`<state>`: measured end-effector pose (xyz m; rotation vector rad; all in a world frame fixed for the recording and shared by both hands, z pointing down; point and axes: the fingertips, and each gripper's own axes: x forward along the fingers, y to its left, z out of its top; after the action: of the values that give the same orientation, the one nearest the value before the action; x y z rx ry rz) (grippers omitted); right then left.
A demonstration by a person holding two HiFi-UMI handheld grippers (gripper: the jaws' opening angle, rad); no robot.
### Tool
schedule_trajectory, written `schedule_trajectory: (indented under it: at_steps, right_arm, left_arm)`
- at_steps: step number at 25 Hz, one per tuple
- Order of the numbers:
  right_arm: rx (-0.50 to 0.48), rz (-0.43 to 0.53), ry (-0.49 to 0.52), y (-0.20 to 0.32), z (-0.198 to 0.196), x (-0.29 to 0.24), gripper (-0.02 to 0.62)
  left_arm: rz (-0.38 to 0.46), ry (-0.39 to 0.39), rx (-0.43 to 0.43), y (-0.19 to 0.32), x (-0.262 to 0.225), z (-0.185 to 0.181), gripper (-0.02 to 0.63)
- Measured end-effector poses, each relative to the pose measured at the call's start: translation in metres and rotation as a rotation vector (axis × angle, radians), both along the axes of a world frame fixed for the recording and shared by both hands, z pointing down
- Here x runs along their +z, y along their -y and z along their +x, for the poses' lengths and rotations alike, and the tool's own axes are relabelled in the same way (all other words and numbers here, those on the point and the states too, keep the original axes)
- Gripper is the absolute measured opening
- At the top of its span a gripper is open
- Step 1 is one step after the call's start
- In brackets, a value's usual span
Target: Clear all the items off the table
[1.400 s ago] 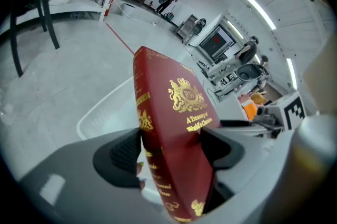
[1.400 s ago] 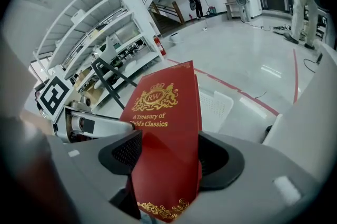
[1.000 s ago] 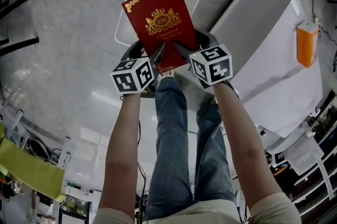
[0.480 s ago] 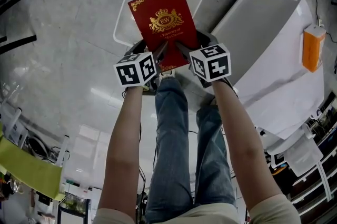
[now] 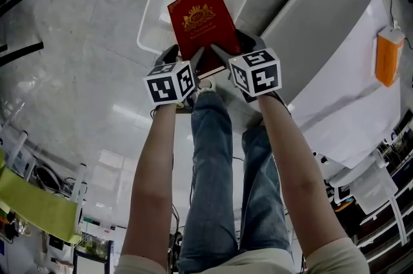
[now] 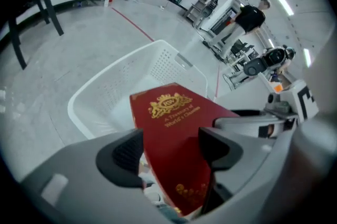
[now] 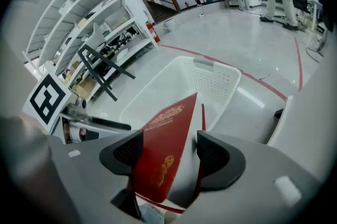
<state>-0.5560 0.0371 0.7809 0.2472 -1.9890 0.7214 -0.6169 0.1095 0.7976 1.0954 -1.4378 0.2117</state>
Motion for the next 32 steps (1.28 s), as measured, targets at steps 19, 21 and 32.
schedule_trajectory:
  at_steps: [19, 21, 32]
  right_arm:
    - [-0.033, 0.036, -0.028, 0.009, 0.001, -0.025, 0.298]
    - [-0.037, 0.041, -0.028, 0.010, 0.000, -0.030, 0.298]
    - [-0.062, 0.097, -0.013, 0.007, -0.001, -0.060, 0.168]
  left_arm:
    - [0.029, -0.027, -0.056, 0.011, -0.028, 0.000, 0.311]
    - [0.036, -0.031, -0.056, 0.014, -0.033, 0.002, 0.310]
    - [0.045, 0.025, -0.087, 0.011, -0.061, 0.003, 0.135]
